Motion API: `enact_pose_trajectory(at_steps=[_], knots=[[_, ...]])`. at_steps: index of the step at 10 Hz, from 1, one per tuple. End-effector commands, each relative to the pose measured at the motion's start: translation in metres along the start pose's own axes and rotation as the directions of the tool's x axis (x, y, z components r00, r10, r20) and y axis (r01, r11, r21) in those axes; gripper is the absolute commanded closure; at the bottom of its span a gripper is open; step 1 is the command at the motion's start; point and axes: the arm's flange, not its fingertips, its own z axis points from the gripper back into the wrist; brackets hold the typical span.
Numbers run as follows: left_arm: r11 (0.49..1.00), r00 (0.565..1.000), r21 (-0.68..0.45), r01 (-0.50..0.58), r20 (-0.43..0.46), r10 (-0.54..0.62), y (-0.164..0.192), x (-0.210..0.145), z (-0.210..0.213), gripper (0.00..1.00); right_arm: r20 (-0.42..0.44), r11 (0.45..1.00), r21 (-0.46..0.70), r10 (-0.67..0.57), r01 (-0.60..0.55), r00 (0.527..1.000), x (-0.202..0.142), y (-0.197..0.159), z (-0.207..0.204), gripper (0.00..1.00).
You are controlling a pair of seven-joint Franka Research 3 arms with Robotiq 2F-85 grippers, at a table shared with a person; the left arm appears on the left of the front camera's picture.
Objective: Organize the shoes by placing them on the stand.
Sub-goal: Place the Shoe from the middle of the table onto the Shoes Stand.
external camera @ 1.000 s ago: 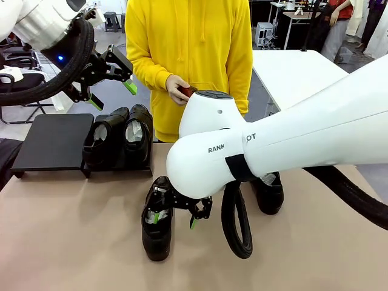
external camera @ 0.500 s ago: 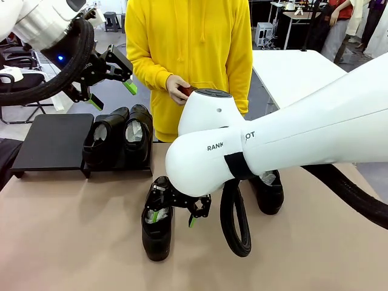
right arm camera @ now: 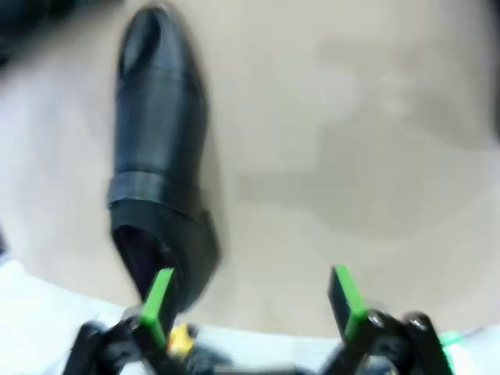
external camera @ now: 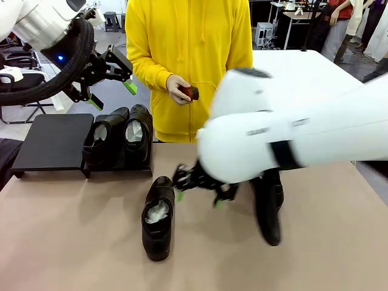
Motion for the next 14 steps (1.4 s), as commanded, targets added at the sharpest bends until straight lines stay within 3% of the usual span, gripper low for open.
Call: enact_pose_trajectory(at_steps=[1, 2, 3, 5, 6, 7, 9, 10, 11, 12, 13, 14], knots=[[1.0, 1.0, -0.008, 0.006, 0.01, -0.006, 0.001, -0.001, 0.0, 0.0, 0.081, 0.994, 0.07, -0.095, 0.089, 0.992, -0.012, -0.075, 0.043, 0.0], [1.0, 1.0, 0.0, 0.0, 0.0, 0.0, 0.0, 0.0, 0.0, 0.0, 0.092, 0.979, 0.095, -0.189, 0.18, 0.978, -0.012, -0.102, 0.053, 0.0], [0.996, 1.0, 0.09, 0.001, -0.021, 0.001, -0.007, -0.01, -0.014, 0.0, 0.115, 0.954, 0.146, -0.278, 0.26, 0.954, -0.016, -0.126, 0.062, 0.0], [0.986, 0.987, 0.125, -0.108, -0.103, 0.121, -0.023, -0.028, -0.031, 0.0, 0.148, 0.894, 0.25, -0.416, 0.373, 0.897, -0.028, -0.158, 0.076, 0.0], [0.968, 0.963, 0.205, -0.143, -0.196, 0.183, -0.033, -0.037, -0.039, 0.0, 0.111, 0.951, 0.133, -0.294, 0.279, 0.949, -0.009, -0.135, 0.07, 0.0], [0.969, 0.958, 0.218, -0.115, -0.234, 0.167, -0.049, -0.046, -0.053, 0.0, 0.111, 0.951, 0.133, -0.294, 0.279, 0.949, -0.009, -0.135, 0.07, 0.0], [0.962, 0.938, 0.216, -0.169, -0.264, 0.224, -0.064, -0.059, -0.08, 0.0, 0.111, 0.951, 0.133, -0.294, 0.279, 0.949, -0.009, -0.135, 0.07, 0.0], [0.946, 0.943, 0.232, -0.228, -0.188, 0.273, -0.054, -0.049, -0.073, 0.0, 0.111, 0.951, 0.133, -0.294, 0.279, 0.949, -0.009, -0.135, 0.07, 0.0], [0.964, 0.948, 0.23, -0.133, -0.253, 0.191, -0.06, -0.068, -0.078, 0.0, 0.111, 0.951, 0.133, -0.294, 0.279, 0.949, -0.009, -0.135, 0.07, 0.0], [0.964, 0.948, 0.23, -0.133, -0.253, 0.191, -0.06, -0.068, -0.078, 0.0, 0.111, 0.951, 0.133, -0.294, 0.279, 0.949, -0.009, -0.135, 0.07, 0.0], [0.957, 0.943, 0.238, -0.166, -0.247, 0.225, -0.061, -0.064, -0.084, 0.0, 0.111, 0.951, 0.133, -0.294, 0.279, 0.949, -0.009, -0.135, 0.07, 0.0], [0.914, 0.919, 0.307, -0.264, -0.207, 0.335, -0.064, -0.076, -0.092, 0.0, 0.111, 0.951, 0.133, -0.294, 0.279, 0.949, -0.009, -0.135, 0.07, 0.0]])
